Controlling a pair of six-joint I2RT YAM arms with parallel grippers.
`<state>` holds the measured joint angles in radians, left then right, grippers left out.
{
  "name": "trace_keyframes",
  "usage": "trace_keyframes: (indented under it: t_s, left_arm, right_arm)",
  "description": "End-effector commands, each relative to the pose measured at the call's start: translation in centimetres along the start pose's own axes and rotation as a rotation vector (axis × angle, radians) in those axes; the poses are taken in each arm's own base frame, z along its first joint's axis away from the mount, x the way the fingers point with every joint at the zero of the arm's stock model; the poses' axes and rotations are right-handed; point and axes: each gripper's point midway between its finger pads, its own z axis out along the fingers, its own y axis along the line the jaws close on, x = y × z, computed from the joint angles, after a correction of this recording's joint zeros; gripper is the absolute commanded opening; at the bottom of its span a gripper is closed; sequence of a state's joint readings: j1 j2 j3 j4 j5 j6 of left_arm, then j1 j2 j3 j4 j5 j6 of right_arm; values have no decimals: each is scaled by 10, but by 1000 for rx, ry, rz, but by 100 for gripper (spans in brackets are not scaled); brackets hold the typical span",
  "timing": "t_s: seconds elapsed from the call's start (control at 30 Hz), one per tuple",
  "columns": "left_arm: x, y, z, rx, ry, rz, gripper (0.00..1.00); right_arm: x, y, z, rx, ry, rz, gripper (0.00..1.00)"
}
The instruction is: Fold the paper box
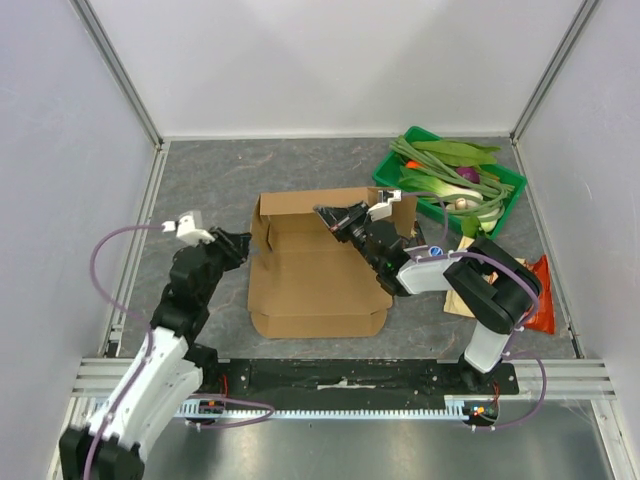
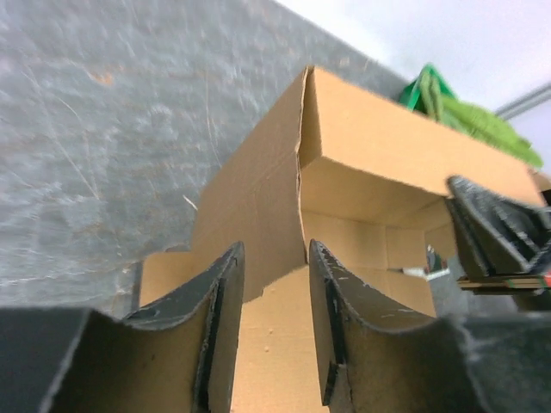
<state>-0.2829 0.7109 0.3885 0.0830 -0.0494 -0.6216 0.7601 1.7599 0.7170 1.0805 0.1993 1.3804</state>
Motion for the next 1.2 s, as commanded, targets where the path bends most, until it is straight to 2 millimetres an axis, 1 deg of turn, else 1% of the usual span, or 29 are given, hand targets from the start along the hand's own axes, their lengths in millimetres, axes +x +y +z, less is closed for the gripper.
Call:
trace_keyframes:
  t_s: [0.0, 0.03, 0.07, 0.1, 0.17, 0.2, 0.23, 0.27, 0.3, 0.33, 0.37, 0.4, 0.5, 0.53, 0.6, 0.63, 0.67, 0.7, 0.73, 0.77, 0.8, 0.83, 0.87, 0.93, 0.97, 1.03, 1.07, 1.13, 1.17]
  left_arm:
    - [-52, 13, -47, -114, -220, -69, 35]
    - [-61, 27, -55, -200, -272, -95, 33]
    - [-59, 39, -60, -265, -266, -96, 32]
    - [-66, 40, -59, -302, -271, -92, 34]
    - [-63, 44, -47, -346, -200, 7, 36]
    - [-73, 33, -41, -335, -177, 40, 37]
    - [-51, 39, -19, -356, -40, 126, 38]
    - [-47, 37, -13, -362, 14, 155, 37]
    - [-51, 31, -4, -348, 42, 200, 37]
    - [-42, 24, 7, -293, 83, 224, 37]
    - [-35, 24, 12, -264, 98, 240, 38]
    - [-36, 7, 19, -172, 75, 227, 39]
    - [-15, -2, 29, -116, 139, 141, 38]
    - [-1, -2, 35, -104, 186, 135, 36]
    - [22, -8, 38, -53, 229, 134, 33]
    - [19, -26, 43, 16, 181, 140, 33]
    - [29, -22, 43, 25, 184, 141, 34]
    - [28, -21, 46, 22, 166, 139, 34]
    - [22, -23, 50, 31, 126, 144, 34]
    - [22, -17, 52, 9, 114, 156, 31]
    - [17, -13, 54, -13, 76, 173, 28]
    - [7, -19, 56, 16, 24, 174, 27]
    - [12, -14, 54, 23, 13, 180, 27]
    - [6, -11, 51, 11, -38, 183, 29]
    - [4, -8, 51, 7, -67, 184, 33]
    - [4, 2, 52, -24, -90, 221, 38]
    - [3, 1, 55, -19, -100, 233, 39]
    - [10, 5, 62, -23, -76, 281, 40]
    - [10, 3, 64, -10, -75, 293, 34]
  right_arm:
    - [-4, -4, -5, 16, 8, -45, 0]
    - [-4, -5, -5, 18, 8, -44, 0]
    - [-4, -4, -4, 15, 9, -39, 0]
    - [-4, -4, -4, 13, 11, -37, 0]
    - [-3, -3, -3, 8, 16, -29, 0]
    - [-3, -5, -3, 11, 16, -26, 0]
    - [-3, -4, -3, 6, 17, -22, 0]
    - [-3, -4, -2, 5, 17, -19, 0]
    - [-4, -3, -2, 2, 16, -20, 0]
    - [-5, -2, -2, 1, 12, -21, 0]
    - [-4, -3, -2, 3, 13, -22, 0]
    - [-5, -4, -2, 5, 12, -20, 0]
    - [-4, -4, 0, 4, 10, -10, 0]
    - [-5, -3, 0, -4, 6, -3, 0]
    - [-3, -3, 1, -8, 13, 3, 0]
    - [-2, -3, 1, -10, 15, 7, 0]
    - [-3, -4, 1, -7, 13, 8, 0]
    - [-3, -4, 1, -8, 13, 11, 0]
    - [-2, -4, 1, -7, 15, 18, 0]
    - [-2, -5, 1, -4, 16, 21, 0]
    - [-3, -4, 1, -6, 13, 23, 0]
    - [-3, -2, 2, -9, 12, 31, 0]
    - [-3, -2, 2, -10, 14, 33, 0]
    - [-2, 2, 3, -20, 19, 37, 0]
    - [-2, 3, 4, -23, 18, 41, 0]
    - [-3, 7, 4, -31, 16, 40, 0]
    - [-2, 6, 4, -29, 20, 40, 0]
    - [-1, 8, 4, -36, 24, 39, 0]
    - [-1, 6, 5, -33, 25, 40, 0]
